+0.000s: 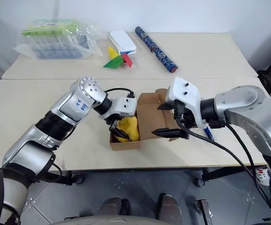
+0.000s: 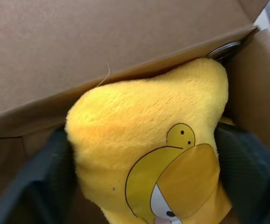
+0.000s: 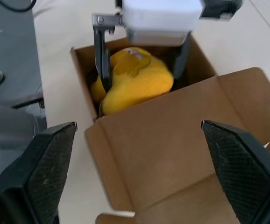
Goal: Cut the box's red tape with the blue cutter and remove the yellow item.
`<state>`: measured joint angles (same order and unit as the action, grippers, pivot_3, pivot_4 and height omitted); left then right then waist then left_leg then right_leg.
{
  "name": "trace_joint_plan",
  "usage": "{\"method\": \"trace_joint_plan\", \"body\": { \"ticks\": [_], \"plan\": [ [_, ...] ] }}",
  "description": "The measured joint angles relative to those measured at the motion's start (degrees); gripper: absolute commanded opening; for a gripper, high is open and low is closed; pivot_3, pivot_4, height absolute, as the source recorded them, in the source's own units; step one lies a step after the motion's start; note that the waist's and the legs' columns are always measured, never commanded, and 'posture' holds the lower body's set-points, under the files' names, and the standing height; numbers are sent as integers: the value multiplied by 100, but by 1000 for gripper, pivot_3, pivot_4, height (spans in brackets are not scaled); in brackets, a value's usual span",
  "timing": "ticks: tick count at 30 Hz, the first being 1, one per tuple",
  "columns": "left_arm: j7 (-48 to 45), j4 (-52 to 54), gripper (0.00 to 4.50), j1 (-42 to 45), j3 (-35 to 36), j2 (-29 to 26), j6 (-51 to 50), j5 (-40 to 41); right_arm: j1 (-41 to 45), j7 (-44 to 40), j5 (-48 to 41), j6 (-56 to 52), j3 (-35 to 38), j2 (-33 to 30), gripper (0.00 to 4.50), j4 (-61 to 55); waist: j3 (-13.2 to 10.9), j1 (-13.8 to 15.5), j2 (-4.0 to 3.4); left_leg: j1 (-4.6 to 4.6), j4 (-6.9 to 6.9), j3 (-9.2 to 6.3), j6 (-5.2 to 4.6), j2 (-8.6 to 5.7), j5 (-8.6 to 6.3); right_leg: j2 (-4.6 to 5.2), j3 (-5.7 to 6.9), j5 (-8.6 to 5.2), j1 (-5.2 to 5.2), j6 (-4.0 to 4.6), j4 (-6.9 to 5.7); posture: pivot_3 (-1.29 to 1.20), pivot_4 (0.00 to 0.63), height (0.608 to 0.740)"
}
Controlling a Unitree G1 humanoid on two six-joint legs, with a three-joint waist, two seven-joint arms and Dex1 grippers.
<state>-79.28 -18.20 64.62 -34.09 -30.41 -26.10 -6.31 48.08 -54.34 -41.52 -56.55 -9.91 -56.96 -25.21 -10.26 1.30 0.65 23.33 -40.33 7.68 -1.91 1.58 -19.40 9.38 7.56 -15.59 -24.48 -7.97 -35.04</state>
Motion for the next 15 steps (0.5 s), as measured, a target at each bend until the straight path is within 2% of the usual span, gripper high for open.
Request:
{"method": "trace_joint_plan", "body": {
  "ticks": [7,10,12,15],
  "plan": [
    [16,143,1173,-43,191,-1,-167,11,97,-80,6,-80,3,150,4500,86,0,12,0,3,-5,-2,0,0,0,1,1,0,0,0,-1,0,150,740],
    [0,199,439,-42,296,3,-208,61,97,-170,54,-58,20,145,4500,94,0,5,0,2,-5,-2,0,0,0,1,1,0,0,0,-3,0,150,740],
    [6,192,150,-34,401,31,-218,110,98,-229,125,-3,28,140,4500,131,0,4,0,2,-6,-2,0,0,0,1,1,0,0,0,-3,0,150,740],
    [29,162,131,42,526,58,-271,170,105,-324,197,34,37,139,4500,198,0,6,0,2,-6,-2,0,-1,0,1,1,0,0,0,-3,0,150,740]
  ]
}}
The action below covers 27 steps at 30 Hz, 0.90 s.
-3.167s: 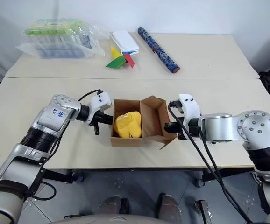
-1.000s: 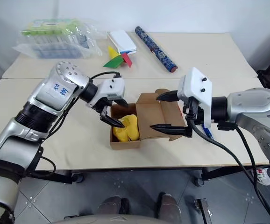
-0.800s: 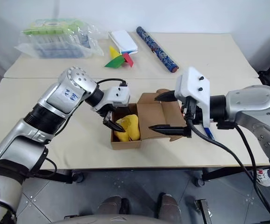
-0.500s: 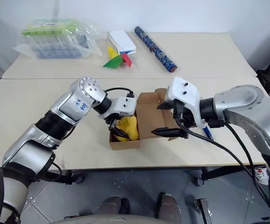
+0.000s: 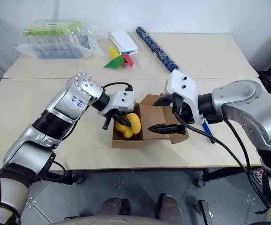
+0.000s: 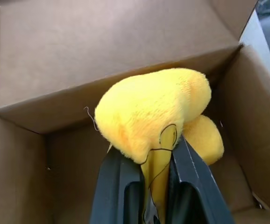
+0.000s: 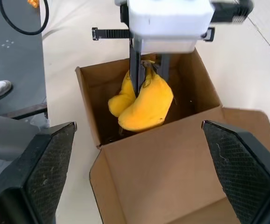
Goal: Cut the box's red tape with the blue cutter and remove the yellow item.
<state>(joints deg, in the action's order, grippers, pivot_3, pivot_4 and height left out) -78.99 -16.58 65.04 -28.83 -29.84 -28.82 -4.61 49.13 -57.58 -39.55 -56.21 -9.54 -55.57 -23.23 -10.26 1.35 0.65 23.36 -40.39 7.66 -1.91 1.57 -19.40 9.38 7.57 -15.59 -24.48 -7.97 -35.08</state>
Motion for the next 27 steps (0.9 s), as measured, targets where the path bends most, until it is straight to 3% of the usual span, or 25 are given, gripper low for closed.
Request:
{"method": "trace_joint_plan", "body": {
  "ticks": [9,21,27],
  "plan": [
    [480,-65,131,145,795,65,-533,302,262,-129,198,37,119,0,4500,267,0,-12,0,-1,0,0,0,1,0,0,0,0,0,0,-3,0,150,740],
    [2314,410,131,204,2306,411,-2087,989,827,-608,710,687,126,59,4500,1345,0,-21,0,-2,0,-2,1,1,0,0,0,0,-1,-1,-6,0,150,740],
    [3546,286,131,594,3089,-126,-2842,953,1304,-867,749,1264,193,706,4500,2203,0,-158,0,-17,18,-2,5,-1,2,0,0,0,-2,-1,-25,0,150,740]
  ]
}}
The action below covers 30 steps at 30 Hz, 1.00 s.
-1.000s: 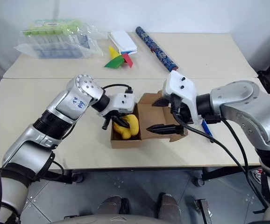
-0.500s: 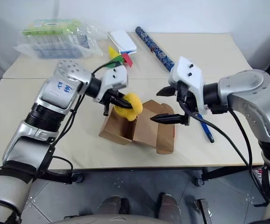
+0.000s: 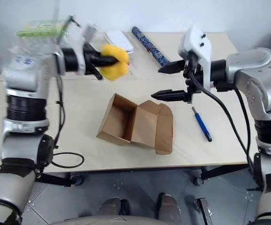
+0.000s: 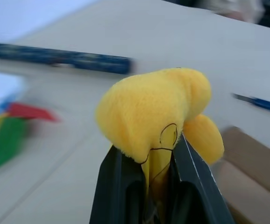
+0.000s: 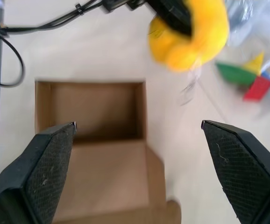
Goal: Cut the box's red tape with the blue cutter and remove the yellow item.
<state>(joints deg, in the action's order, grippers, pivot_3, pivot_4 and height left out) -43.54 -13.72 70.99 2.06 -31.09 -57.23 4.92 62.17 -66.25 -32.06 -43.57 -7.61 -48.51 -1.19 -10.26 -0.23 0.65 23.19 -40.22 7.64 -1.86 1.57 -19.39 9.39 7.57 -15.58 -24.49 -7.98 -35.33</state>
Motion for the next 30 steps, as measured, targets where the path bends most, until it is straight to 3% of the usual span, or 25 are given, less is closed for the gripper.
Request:
{"method": "trace_joint_plan", "body": {
  "ticks": [4,8,14,19,28,30],
  "plan": [
    [614,-10,131,-228,46,-510,-540,-177,294,-177,53,444,126,457,4500,621,0,-22,0,-5,6,-4,8,1,3,0,1,0,-6,0,-19,0,150,740],
    [817,189,131,-1211,89,-1258,-1323,-201,520,-260,60,891,211,1136,4500,1323,0,-142,0,-11,14,-7,15,1,4,0,2,0,-8,1,-28,0,150,740],
    [846,530,131,-2346,95,-1606,-1737,-37,739,-624,64,1249,332,1530,4500,1985,0,-125,1,0,9,-29,18,-3,3,0,6,0,-6,1,-28,0,150,740],
    [712,1057,1723,-3161,121,-2125,-1827,163,653,-1357,184,1505,297,1559,4500,2446,0,-154,1,-9,15,-22,25,1,1,-2,2,-2,-7,3,-30,0,150,740],
    [768,1309,4464,-3310,417,-2282,-2254,493,652,-1842,539,1837,280,1566,4500,2677,0,-160,1,-11,15,-18,30,4,2,-3,1,-3,-9,5,-31,0,150,740],
    [753,1347,4488,-3329,584,-2356,-2276,606,682,-1886,612,1875,281,1565,4500,2779,0,-158,1,-10,14,-18,30,4,2,-3,0,-3,-9,5,-31,0,150,740]
  ]
}}
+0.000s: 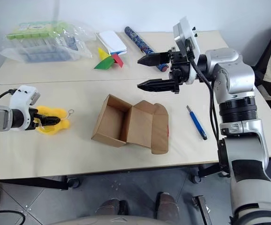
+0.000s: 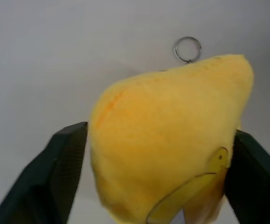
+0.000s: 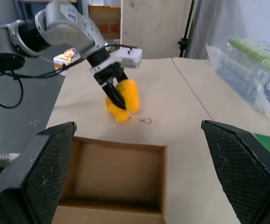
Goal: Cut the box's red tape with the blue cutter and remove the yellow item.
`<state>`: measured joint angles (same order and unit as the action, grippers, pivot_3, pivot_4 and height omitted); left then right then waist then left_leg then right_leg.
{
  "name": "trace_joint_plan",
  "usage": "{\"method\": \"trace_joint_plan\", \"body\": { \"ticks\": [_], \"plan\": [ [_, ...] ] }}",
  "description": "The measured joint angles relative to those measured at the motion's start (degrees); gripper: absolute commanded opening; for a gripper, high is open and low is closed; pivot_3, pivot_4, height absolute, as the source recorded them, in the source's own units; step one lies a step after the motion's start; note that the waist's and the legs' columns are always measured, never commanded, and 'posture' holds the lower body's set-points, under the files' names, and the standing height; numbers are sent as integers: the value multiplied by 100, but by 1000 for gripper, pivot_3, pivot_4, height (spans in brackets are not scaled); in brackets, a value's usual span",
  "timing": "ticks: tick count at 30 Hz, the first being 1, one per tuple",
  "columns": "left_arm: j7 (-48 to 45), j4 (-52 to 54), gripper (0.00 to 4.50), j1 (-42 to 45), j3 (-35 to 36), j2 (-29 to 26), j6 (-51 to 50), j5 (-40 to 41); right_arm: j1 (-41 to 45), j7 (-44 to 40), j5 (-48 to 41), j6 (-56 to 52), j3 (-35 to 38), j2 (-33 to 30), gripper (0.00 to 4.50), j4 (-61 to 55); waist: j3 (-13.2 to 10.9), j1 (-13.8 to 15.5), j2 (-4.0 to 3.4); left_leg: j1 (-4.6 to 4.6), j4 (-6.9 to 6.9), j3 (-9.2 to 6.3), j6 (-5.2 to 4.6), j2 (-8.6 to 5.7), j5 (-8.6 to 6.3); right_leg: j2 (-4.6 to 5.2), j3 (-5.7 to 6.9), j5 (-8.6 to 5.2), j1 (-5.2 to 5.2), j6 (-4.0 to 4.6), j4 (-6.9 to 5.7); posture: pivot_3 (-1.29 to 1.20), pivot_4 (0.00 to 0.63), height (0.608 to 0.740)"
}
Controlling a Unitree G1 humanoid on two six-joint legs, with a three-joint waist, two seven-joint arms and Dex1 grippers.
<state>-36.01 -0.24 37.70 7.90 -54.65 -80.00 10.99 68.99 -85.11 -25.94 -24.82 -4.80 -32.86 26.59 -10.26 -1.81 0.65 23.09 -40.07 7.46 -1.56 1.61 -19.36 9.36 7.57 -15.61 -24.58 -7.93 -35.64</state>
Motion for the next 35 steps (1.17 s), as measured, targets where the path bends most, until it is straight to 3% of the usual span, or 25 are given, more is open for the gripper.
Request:
{"method": "trace_joint_plan", "body": {
  "ticks": [4,7,12,16,20,25,28,35],
  "plan": [
    [-284,368,4488,-101,493,-187,187,361,23,-45,101,93,1,-24,4500,85,0,0,0,1,0,-2,1,1,-1,0,0,0,-1,0,0,0,150,740],
    [-771,855,4488,-550,1192,-215,943,797,21,-26,140,93,43,-119,4500,59,-1,0,-1,2,0,-7,4,4,-3,1,1,-1,-2,3,1,0,150,740],
    [-1812,1365,4488,-1492,2373,371,2676,1644,-400,256,131,-22,341,-504,4500,-510,0,28,0,1,-6,-7,5,6,-3,3,3,-3,2,6,-1,0,150,740],
    [-2171,1715,4488,-2241,2746,674,3349,2056,-1112,666,115,-247,663,-874,4500,-1183,0,25,0,2,-8,-3,5,6,-3,2,2,-3,2,6,0,0,150,740],
    [-2792,1748,4488,-3618,2895,741,3950,2178,-2772,1030,130,-280,1357,-1605,4500,-1978,1,59,0,-4,0,4,2,3,-15,3,3,-3,4,6,6,0,150,740],
    [-3142,708,4488,-4088,2850,742,5168,1866,-4573,1318,11,-181,2362,-1816,4500,-2164,1,106,-1,-23,-4,31,1,8,-13,2,-3,-6,17,11,18,0,150,740],
    [-3069,230,4488,-3868,2805,822,5696,1808,-5021,1396,37,187,2508,-1817,4500,-2150,1,104,-1,-54,-3,52,-5,13,-11,8,-23,-8,27,19,24,0,150,740],
    [-3001,-88,4488,-3789,2686,817,5889,1818,-5756,1475,74,733,2595,-1821,4500,-2171,1,84,-1,-90,7,48,-9,20,-20,10,-41,-7,36,21,12,0,150,740]
  ]
}}
